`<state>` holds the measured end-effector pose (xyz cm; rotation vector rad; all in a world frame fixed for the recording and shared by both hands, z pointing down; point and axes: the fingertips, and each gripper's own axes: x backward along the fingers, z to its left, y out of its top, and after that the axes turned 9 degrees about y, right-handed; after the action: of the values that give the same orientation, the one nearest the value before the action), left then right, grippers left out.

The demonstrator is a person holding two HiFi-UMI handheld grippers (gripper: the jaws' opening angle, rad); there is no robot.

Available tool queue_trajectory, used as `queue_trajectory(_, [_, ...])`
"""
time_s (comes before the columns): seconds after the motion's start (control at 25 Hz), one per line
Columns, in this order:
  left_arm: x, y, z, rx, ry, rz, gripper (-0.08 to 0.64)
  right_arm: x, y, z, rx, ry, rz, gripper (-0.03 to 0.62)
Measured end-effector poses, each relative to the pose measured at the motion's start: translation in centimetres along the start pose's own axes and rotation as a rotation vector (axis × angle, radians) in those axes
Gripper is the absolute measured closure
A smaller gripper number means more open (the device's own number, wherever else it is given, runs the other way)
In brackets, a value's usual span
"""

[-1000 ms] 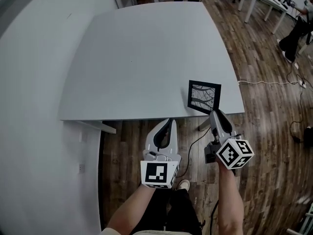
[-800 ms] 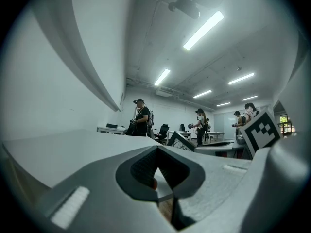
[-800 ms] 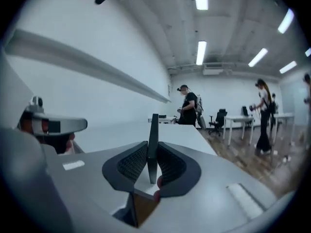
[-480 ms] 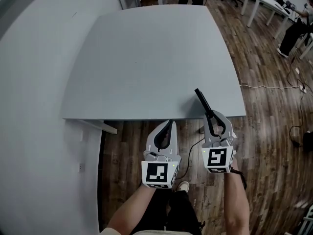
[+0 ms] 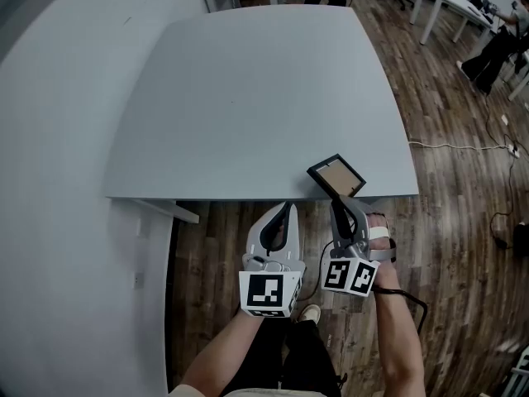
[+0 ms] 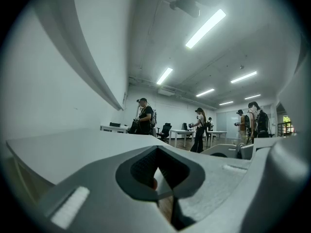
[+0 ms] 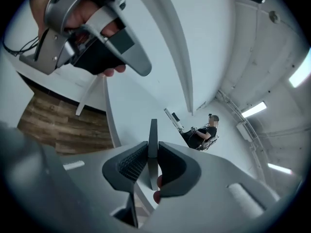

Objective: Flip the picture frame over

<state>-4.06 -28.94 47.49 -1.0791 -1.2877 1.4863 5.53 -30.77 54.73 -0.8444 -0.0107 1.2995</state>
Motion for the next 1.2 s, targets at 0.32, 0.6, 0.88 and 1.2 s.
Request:
queue_trajectory(0.32, [0.2,-0.7,0.6,-0.002,0.013,0.008,0.560,-1.8,-1.8,2.4,0.147,-0.001,0.112,0.499])
queue_trajectory(0.6, [0.0,-1.1,0.8,-0.012,0.022,0.014,0.560,-3.3,-3.3,4.4,0.299,0.022,0.192,0.494])
queue_trajectory(0.88, [0.0,-1.6,0.4,-0.005,0.015,0.027,0.560,-4.3,-4.3,6.0,0.354,0.029,0.242,0.488])
queue_trajectory(1.2, [-0.1,-1.8,0.6,-0.011,0.021,0.033,0.560,-4.9,-5.2,6.9,0.283,0.055,0.275,0.472])
